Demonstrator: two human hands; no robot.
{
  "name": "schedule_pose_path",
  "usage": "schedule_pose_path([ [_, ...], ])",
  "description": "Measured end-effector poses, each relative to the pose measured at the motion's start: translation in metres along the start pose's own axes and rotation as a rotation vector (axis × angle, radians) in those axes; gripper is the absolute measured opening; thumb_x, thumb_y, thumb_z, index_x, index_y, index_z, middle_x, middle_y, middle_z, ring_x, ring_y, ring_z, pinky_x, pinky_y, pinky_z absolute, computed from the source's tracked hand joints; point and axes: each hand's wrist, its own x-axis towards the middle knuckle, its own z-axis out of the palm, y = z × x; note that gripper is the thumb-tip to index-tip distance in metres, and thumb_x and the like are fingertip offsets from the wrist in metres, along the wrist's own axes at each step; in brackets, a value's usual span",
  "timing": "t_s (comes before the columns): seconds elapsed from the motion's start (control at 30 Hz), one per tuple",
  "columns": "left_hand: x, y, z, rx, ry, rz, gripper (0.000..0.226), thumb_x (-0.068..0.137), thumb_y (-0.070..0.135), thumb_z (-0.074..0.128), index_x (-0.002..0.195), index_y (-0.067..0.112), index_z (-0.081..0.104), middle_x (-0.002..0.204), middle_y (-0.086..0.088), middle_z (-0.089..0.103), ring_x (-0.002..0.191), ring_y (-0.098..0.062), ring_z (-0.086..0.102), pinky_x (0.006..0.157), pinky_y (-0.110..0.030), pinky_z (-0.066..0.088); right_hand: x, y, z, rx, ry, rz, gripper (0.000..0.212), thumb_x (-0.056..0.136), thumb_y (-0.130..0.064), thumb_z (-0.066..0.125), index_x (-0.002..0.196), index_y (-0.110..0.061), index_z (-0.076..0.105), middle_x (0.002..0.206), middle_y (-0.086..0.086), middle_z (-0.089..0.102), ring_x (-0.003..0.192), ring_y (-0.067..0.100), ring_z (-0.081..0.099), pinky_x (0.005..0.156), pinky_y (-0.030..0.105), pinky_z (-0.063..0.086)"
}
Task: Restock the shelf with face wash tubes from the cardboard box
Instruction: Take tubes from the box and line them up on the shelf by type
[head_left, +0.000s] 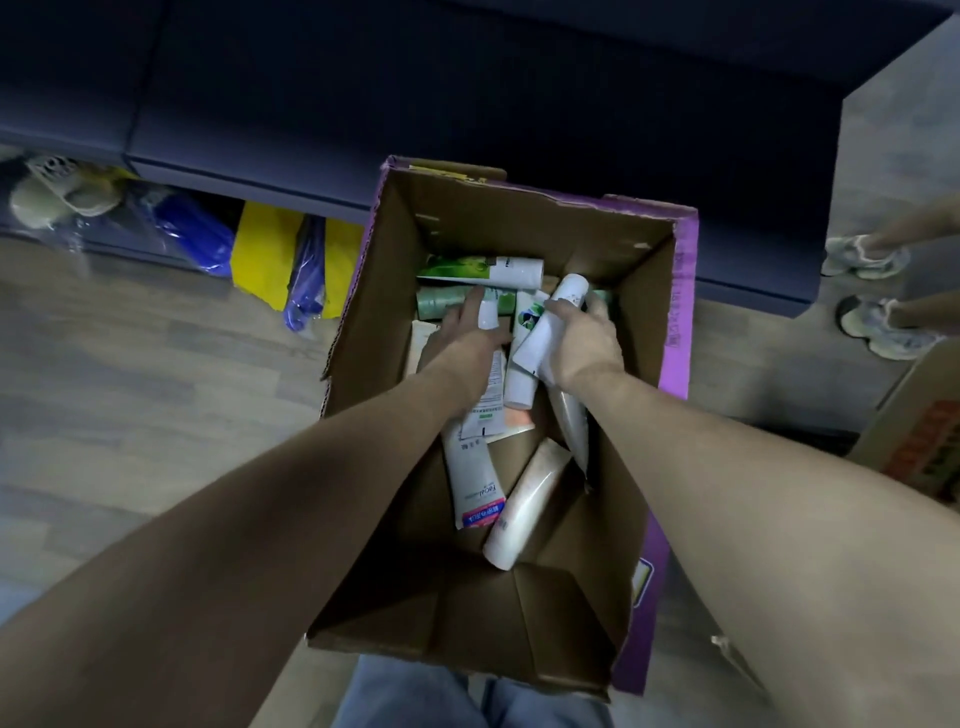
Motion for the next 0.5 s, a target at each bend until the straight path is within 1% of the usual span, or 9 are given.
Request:
schedule_pose_path([
  [0.03,0.003,0.0,0.004,0.014,0.005,0.005,0.074,0.078,-0.005,0.062,0.137,0.036,0.046,0.16,-0.007,-0.006,0.146,-0.032,0.008,0.111,-0.042,0.032,0.002,0.002,0.002,-0.031,-0.01,-0.017,0.062,0.093,-0.001,0.045,0.145,-0.033,0.044,0.162,0.004,0.013,0.141,0.03,0.027,0.111,0.035,0.031],
  [0.1,0.007,-0.001,0.011,0.047,0.048,0.027,0.072,0.077,-0.003,0.065,0.137,0.032,0.045,0.159,-0.011,-0.003,0.146,-0.033,0.007,0.113,-0.044,0.029,0.004,0.002,0.007,-0.138,-0.009,-0.044,0.07,0.091,0.006,0.044,0.147,-0.036,0.04,0.164,0.001,0.001,0.142,0.029,0.025,0.107,0.037,0.035],
  [0.17,0.007,-0.003,0.013,0.088,0.108,0.052,0.065,0.077,0.005,0.068,0.133,0.03,0.047,0.159,-0.013,0.001,0.147,-0.034,0.006,0.113,-0.045,0.028,0.006,0.002,0.01,-0.236,0.023,-0.074,0.073,0.088,0.009,0.045,0.146,-0.036,0.04,0.164,0.002,-0.002,0.139,0.029,0.027,0.101,0.037,0.039],
  [0.23,0.006,-0.005,0.013,0.16,0.126,0.07,0.063,0.078,0.012,0.072,0.133,0.028,0.046,0.159,-0.014,0.0,0.147,-0.034,0.003,0.113,-0.044,0.026,0.006,0.0,0.01,-0.266,0.052,-0.08,0.071,0.089,0.008,0.045,0.145,-0.035,0.042,0.164,0.004,0.001,0.137,0.03,0.028,0.098,0.038,0.041],
  [0.3,0.003,-0.011,0.014,0.193,0.133,0.033,0.061,0.08,0.015,0.072,0.133,0.026,0.046,0.16,-0.012,0.0,0.148,-0.033,0.001,0.115,-0.043,0.022,0.005,-0.001,0.009,-0.309,0.084,-0.083,0.066,0.09,0.005,0.048,0.143,-0.033,0.043,0.163,0.007,0.005,0.136,0.032,0.029,0.098,0.038,0.041],
  [0.37,-0.001,-0.019,0.012,0.137,0.15,-0.094,0.046,0.094,0.02,0.058,0.138,0.023,0.045,0.161,-0.009,0.002,0.148,-0.029,0.001,0.119,-0.04,0.014,0.002,-0.004,0.006,-0.368,0.115,-0.097,0.065,0.088,0.002,0.056,0.142,-0.031,0.042,0.163,0.008,0.007,0.136,0.033,0.028,0.1,0.038,0.04],
  [0.4,-0.006,-0.024,0.012,0.13,0.144,-0.145,0.045,0.098,0.02,0.052,0.142,0.02,0.042,0.16,-0.009,0.004,0.148,-0.028,0.002,0.12,-0.039,0.011,0.0,-0.006,0.004,-0.382,0.123,-0.103,0.066,0.087,0.001,0.059,0.142,-0.03,0.041,0.162,0.008,0.01,0.137,0.033,0.028,0.101,0.038,0.04],
  [0.43,-0.012,-0.026,0.011,0.149,0.126,-0.16,0.049,0.097,0.018,0.053,0.144,0.018,0.04,0.159,-0.01,0.008,0.147,-0.029,0.004,0.12,-0.038,0.01,-0.002,-0.008,0.003,-0.383,0.127,-0.106,0.065,0.087,-0.001,0.061,0.142,-0.028,0.041,0.162,0.008,0.013,0.138,0.033,0.028,0.102,0.038,0.039],
  [0.5,-0.026,-0.028,0.013,0.293,0.096,-0.11,0.059,0.088,0.014,0.064,0.142,0.015,0.04,0.153,-0.013,0.022,0.144,-0.035,0.012,0.12,-0.042,0.01,-0.007,-0.013,0.003,-0.331,0.127,-0.091,0.057,0.089,-0.01,0.063,0.141,-0.022,0.042,0.157,0.008,0.025,0.137,0.032,0.03,0.101,0.039,0.038],
])
